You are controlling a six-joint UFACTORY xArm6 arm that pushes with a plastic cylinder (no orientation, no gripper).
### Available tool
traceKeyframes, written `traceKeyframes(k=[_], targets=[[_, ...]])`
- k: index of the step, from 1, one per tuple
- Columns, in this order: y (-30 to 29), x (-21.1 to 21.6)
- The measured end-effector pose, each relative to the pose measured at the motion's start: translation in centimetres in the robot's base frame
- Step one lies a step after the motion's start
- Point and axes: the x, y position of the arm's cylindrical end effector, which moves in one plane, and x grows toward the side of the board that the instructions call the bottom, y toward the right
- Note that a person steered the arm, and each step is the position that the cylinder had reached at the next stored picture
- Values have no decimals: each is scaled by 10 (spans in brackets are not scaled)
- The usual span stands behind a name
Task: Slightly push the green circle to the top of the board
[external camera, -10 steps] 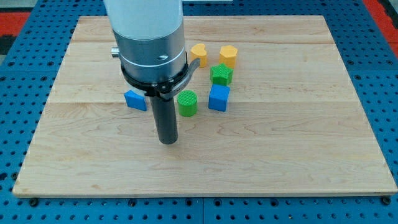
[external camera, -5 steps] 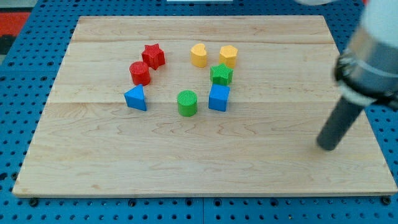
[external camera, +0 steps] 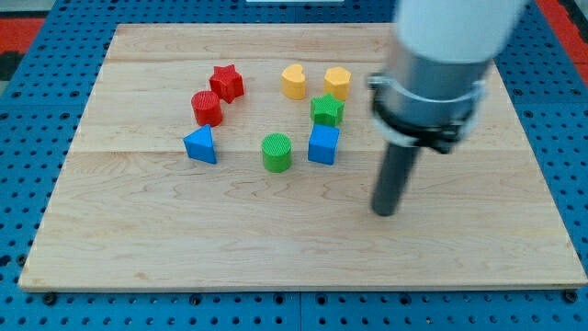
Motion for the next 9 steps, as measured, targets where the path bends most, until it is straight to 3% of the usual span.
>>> traceKeyframes(k=[1, 2, 9], targets=[[-74, -7], [-85, -28], [-86, -59]])
